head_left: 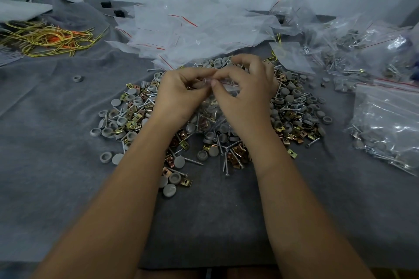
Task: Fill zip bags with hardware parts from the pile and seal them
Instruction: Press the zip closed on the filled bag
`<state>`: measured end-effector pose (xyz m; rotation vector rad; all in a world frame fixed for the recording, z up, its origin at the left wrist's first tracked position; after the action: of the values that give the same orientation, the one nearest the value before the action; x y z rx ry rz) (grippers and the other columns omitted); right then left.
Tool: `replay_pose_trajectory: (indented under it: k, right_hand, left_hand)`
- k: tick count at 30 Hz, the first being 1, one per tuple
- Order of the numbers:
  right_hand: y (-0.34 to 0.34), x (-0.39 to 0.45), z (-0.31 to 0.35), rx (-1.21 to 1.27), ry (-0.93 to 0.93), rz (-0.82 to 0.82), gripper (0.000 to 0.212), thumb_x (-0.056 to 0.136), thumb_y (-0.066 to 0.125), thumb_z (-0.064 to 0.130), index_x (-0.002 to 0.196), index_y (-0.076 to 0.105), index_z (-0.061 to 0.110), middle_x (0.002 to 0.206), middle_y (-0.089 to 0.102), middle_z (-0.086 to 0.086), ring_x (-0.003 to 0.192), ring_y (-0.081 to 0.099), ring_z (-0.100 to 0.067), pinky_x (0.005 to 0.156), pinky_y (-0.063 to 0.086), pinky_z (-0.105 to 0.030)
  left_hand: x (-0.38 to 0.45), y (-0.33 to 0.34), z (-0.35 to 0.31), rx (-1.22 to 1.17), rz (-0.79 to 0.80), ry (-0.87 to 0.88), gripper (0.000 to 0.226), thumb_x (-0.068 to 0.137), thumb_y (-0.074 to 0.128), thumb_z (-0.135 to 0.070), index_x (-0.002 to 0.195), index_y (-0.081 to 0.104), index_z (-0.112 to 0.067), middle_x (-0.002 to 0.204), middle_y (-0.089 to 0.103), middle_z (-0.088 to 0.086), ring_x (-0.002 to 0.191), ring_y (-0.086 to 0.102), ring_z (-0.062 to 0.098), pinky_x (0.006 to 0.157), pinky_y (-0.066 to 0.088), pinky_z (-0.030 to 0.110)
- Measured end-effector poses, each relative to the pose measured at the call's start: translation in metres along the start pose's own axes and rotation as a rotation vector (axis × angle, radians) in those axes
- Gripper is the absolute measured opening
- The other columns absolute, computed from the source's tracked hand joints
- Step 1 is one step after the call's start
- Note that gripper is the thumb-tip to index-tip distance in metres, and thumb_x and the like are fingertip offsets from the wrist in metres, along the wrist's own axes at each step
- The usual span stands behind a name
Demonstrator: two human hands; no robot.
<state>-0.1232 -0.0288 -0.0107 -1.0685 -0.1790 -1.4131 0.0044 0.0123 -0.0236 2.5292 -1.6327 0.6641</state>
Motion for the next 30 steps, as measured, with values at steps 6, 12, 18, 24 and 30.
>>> replay_pose_trajectory:
  k: [6, 12, 18, 24, 30]
  right_hand:
    - [-0.003, 0.000, -0.001, 0.093, 0.086, -0.011, 0.001, 0.081, 0.072, 0.029, 0.081, 0.071, 0.029, 0.111, 0.053, 0.009, 0.116, 0.039, -0.015, 0.102, 0.030, -0.047]
    - [-0.011, 0.001, -0.001, 0.269, 0.213, -0.062, 0.014, 0.085, 0.071, 0.027, 0.081, 0.063, 0.038, 0.108, 0.050, 0.011, 0.114, 0.040, -0.014, 0.103, 0.032, -0.050]
    - [-0.010, 0.002, 0.002, 0.313, 0.201, 0.000, 0.012, 0.086, 0.071, 0.028, 0.084, 0.066, 0.039, 0.105, 0.050, 0.017, 0.119, 0.043, -0.018, 0.103, 0.034, -0.050]
    - [-0.009, 0.001, -0.008, 0.455, 0.366, -0.032, 0.038, 0.088, 0.063, 0.020, 0.125, 0.058, 0.028, 0.115, 0.057, 0.011, 0.119, 0.048, -0.014, 0.101, 0.043, -0.043]
    - [-0.007, 0.003, -0.018, 0.635, 0.470, -0.067, 0.009, 0.091, 0.064, 0.015, 0.097, 0.067, 0.021, 0.089, 0.067, 0.007, 0.081, 0.061, 0.002, 0.070, 0.047, -0.010]
  left_hand:
    - [0.003, -0.001, 0.004, -0.024, -0.031, -0.016, 0.031, 0.082, 0.071, 0.007, 0.105, 0.069, -0.014, 0.068, 0.060, -0.003, 0.059, 0.056, 0.001, 0.061, 0.051, 0.016]
    - [0.003, 0.000, 0.004, 0.008, -0.036, -0.025, 0.028, 0.081, 0.074, 0.001, 0.104, 0.069, -0.014, 0.074, 0.062, 0.003, 0.063, 0.058, 0.005, 0.062, 0.053, 0.018]
    - [-0.002, 0.001, -0.005, -0.028, 0.032, 0.080, 0.010, 0.090, 0.070, -0.012, 0.099, 0.072, -0.013, 0.075, 0.066, 0.023, 0.067, 0.056, 0.014, 0.066, 0.045, 0.026]
    - [0.003, -0.008, 0.003, -0.222, -0.087, 0.003, 0.011, 0.100, 0.054, -0.012, 0.093, 0.063, -0.010, 0.082, 0.072, -0.001, 0.070, 0.068, 0.011, 0.067, 0.057, 0.027]
    - [0.006, -0.010, 0.006, -0.377, -0.115, -0.033, 0.014, 0.103, 0.047, -0.010, 0.094, 0.057, -0.015, 0.077, 0.071, -0.003, 0.070, 0.068, 0.013, 0.066, 0.058, 0.032]
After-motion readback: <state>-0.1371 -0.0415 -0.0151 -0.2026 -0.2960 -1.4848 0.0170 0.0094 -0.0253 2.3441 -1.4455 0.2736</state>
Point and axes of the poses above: each hand's wrist, its own x-axis towards the middle knuckle, its own y-axis out of the palm, z = x × y, the point moved 4 cm from there along x, towards the middle knuckle
